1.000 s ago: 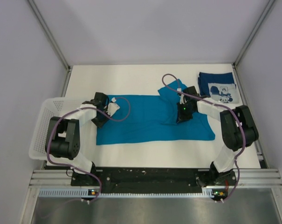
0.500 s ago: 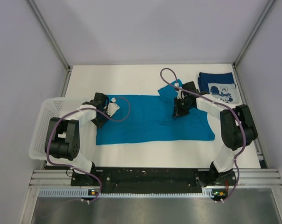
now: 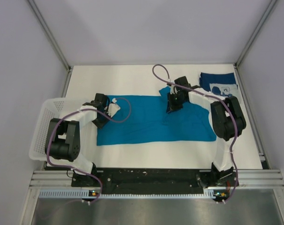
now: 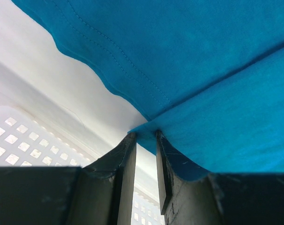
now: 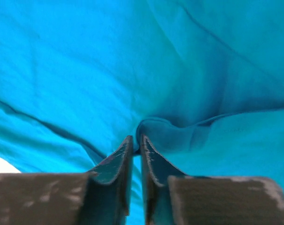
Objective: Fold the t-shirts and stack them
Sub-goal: Fold the flattened tshirt in 1/3 of the way, then grap the side of the flattened tshirt furthest away from the robot with both arms
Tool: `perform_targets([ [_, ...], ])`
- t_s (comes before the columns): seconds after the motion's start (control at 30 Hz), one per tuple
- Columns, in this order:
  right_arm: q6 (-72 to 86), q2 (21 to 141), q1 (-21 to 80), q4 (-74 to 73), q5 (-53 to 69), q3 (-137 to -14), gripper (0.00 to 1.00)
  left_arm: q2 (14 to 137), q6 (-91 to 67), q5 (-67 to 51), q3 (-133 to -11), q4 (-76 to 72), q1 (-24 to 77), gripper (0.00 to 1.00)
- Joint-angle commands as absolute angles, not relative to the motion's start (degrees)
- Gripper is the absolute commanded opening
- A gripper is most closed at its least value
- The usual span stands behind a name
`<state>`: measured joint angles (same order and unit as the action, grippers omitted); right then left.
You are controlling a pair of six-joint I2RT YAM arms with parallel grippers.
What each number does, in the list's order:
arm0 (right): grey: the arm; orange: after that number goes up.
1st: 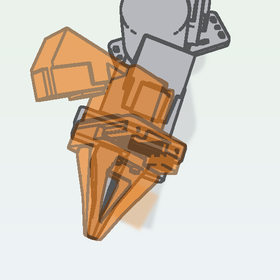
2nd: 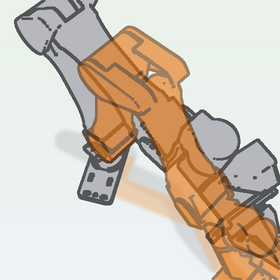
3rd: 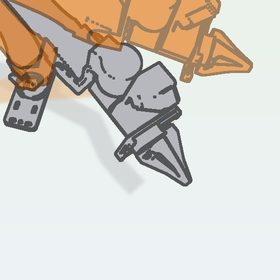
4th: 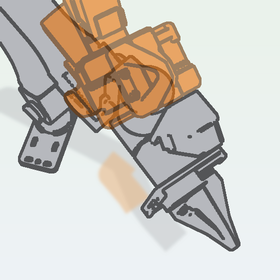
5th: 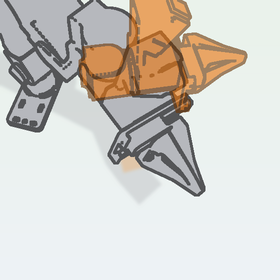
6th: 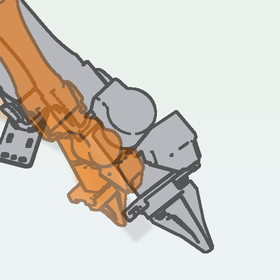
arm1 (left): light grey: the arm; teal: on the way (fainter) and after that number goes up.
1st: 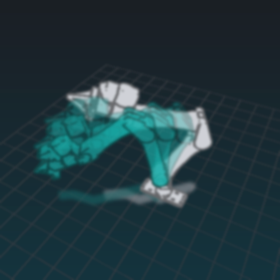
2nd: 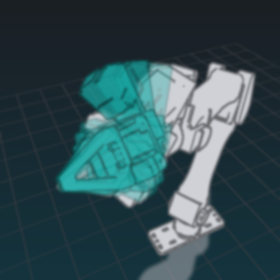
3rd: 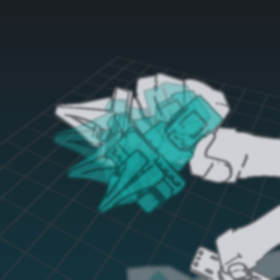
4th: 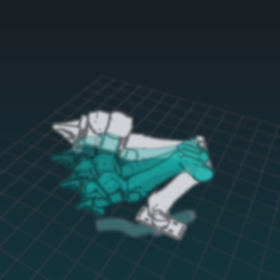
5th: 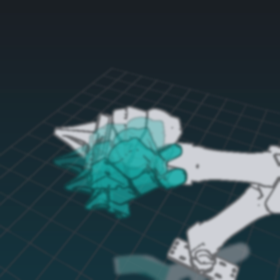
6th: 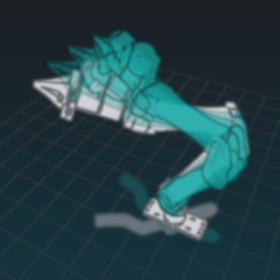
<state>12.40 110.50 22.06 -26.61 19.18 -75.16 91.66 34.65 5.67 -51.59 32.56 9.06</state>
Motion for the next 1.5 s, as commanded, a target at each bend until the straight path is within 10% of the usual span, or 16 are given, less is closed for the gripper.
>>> perform_targets([
  [0.0, 9.23, 113.20, 23.64, -26.71, 19.86, -81.29, 0.20, 91.76, 34.98, 6.59, -50.10, 31.82, 8.88, 0.28],
  [0.13, 6.16, 112.68, 23.64, -29.00, 20.13, -84.63, 0.55, 91.32, 35.33, 6.42, -51.32, 33.30, 8.88, 0.30],
  [0.23, 2.82, 111.27, 23.38, -30.58, 18.91, -89.81, 0.64, 90.44, 36.38, 4.67, -55.62, 36.72, 8.88, 0.34],
  [0.53, 1.65, 123.10, 12.49, -32.86, 16.26, -112.73, 0.67, 98.85, 39.64, -1.68, -81.18, 45.52, 8.79, 0.59],
  [1.13, 2.46, 148.98, 8.52, -43.41, 15.21, -141.95, 0.61, 135.96, 40.69, 2.99, -121.73, 58.54, 6.15, 0.67],
  [1.47, 0.27, 152.40, 10.46, -49.30, 12.48, -147.65, 0.50, 136.41, 40.60, -3.59, -120.85, 58.71, 5.63, 0.41],
])
